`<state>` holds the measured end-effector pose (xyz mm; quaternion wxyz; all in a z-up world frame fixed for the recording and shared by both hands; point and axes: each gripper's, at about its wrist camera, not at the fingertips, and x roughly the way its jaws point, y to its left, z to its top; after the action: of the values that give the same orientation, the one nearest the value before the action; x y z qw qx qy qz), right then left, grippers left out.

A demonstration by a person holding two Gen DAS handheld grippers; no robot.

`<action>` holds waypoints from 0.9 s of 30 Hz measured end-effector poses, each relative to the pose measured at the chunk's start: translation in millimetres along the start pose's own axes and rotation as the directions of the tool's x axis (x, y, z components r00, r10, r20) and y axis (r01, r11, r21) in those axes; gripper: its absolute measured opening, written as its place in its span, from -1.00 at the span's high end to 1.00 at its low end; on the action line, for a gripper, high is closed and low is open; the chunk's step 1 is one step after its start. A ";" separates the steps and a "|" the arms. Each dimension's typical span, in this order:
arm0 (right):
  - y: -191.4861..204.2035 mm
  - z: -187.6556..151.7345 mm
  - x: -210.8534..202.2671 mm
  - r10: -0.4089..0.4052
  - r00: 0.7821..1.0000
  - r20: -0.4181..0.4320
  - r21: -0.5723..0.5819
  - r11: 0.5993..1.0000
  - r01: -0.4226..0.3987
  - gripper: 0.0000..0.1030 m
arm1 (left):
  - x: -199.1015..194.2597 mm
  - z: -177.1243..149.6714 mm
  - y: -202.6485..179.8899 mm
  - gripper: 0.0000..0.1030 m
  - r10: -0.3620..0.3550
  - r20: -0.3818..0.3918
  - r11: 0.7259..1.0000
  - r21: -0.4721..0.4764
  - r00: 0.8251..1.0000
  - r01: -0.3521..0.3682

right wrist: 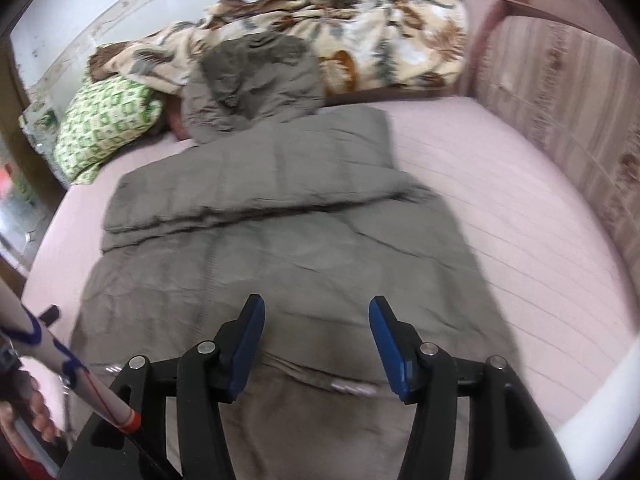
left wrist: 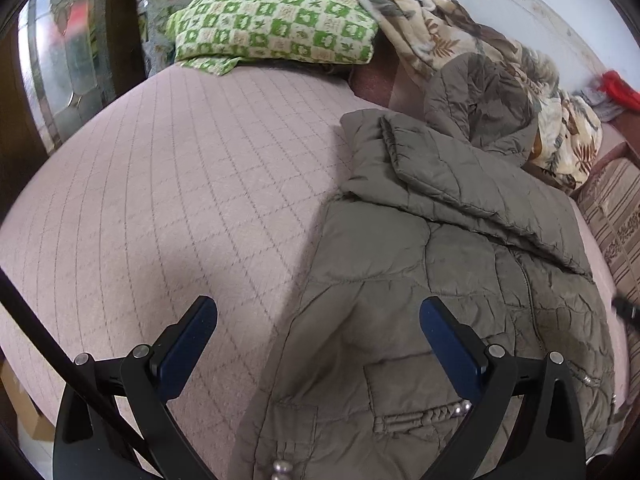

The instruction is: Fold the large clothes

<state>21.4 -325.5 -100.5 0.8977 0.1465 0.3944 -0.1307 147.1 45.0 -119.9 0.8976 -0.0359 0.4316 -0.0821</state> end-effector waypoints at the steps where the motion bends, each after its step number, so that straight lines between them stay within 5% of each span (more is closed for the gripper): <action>1: 11.0 8.7 4.3 0.019 1.000 0.000 -0.009 1.000 -0.019 -0.15 | 0.7 2.7 -2.6 -0.97 0.005 0.006 1.000 0.013 1.000 -0.005; 9: 82.6 110.5 41.4 0.076 0.994 0.075 -0.045 0.996 -0.072 -0.32 | 17.9 28.4 -12.5 -0.97 0.000 0.036 0.999 0.046 0.999 -0.002; 17: 96.9 275.6 125.8 0.140 0.985 0.099 0.287 0.944 -0.163 -0.54 | 39.3 34.1 -16.7 -0.97 -0.035 -0.011 0.998 0.048 0.999 0.035; 27: 128.5 384.7 220.0 0.082 0.988 0.133 0.424 0.896 -0.131 -0.65 | 68.6 36.0 -23.2 -0.97 -0.042 -0.054 0.997 0.064 0.998 0.045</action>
<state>468.1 -373.9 4.3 0.8696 0.3551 0.2961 -0.1733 214.6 9.7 -147.0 0.8847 -0.0138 0.4511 -0.1166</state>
